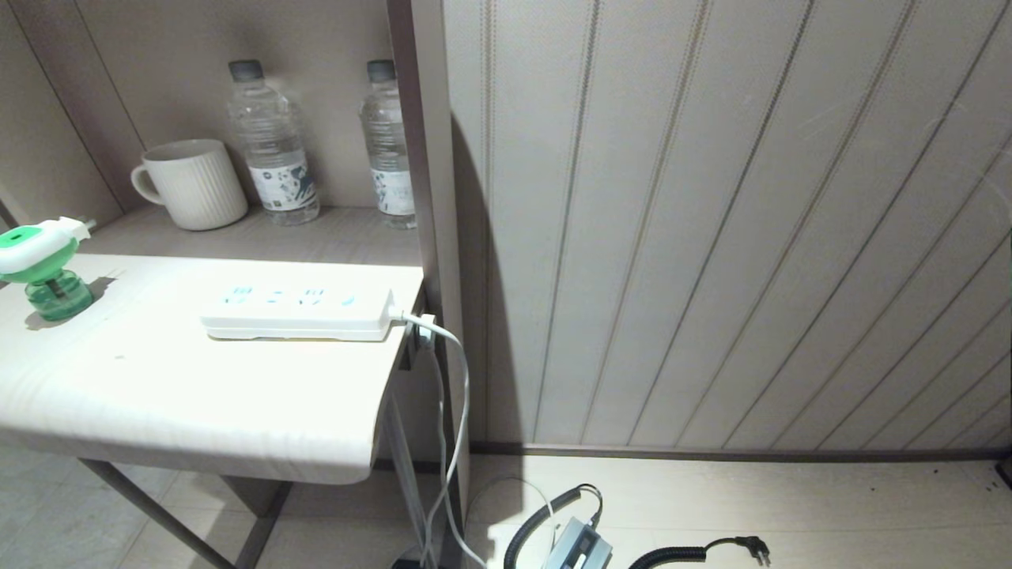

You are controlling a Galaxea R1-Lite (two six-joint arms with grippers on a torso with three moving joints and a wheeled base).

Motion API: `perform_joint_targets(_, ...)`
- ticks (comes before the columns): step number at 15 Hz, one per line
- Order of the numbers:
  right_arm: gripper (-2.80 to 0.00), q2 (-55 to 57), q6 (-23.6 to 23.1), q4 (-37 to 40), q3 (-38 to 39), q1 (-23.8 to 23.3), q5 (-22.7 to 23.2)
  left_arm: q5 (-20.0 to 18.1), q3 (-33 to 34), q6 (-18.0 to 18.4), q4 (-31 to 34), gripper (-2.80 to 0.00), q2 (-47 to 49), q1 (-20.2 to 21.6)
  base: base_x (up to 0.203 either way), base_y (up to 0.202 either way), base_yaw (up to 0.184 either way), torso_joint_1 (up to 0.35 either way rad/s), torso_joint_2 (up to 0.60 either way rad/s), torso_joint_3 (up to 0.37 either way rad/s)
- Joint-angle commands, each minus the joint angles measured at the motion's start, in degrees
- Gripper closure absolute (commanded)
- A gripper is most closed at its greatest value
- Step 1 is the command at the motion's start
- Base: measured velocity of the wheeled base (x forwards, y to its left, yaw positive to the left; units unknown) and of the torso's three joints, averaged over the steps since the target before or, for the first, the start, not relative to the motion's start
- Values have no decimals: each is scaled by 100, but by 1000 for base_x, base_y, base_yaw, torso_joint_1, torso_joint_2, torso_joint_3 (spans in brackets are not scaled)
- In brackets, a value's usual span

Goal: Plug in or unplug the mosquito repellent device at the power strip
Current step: Pick up the mosquito repellent liquid

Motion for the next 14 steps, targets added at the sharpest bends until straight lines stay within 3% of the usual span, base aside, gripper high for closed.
perform_joint_targets(1, 0, -3, 0, 0, 0, -2, 2, 32, 720, 138, -1384, 0, -654, 50, 0, 0, 0, 0, 0, 0)
perform_joint_targets(3, 0, -3, 0, 0, 0, -2, 2, 70, 1274, 348, -1984, 0, -856, 61, 0, 0, 0, 0, 0, 0)
perform_joint_targets(7, 0, -3, 0, 0, 0, -2, 2, 77, 2550, 519, -2090, 0, -2060, 47, 0, 0, 0, 0, 0, 0)
perform_joint_targets(11, 0, -3, 0, 0, 0, -2, 2, 170, 3509, 156, -2249, 0, -2269, 218, 0, 0, 0, 0, 0, 0)
perform_joint_targets(14, 0, -3, 0, 0, 0, -2, 2, 243, 4166, 104, -3429, 0, -2135, 745, 0, 0, 0, 0, 0, 0)
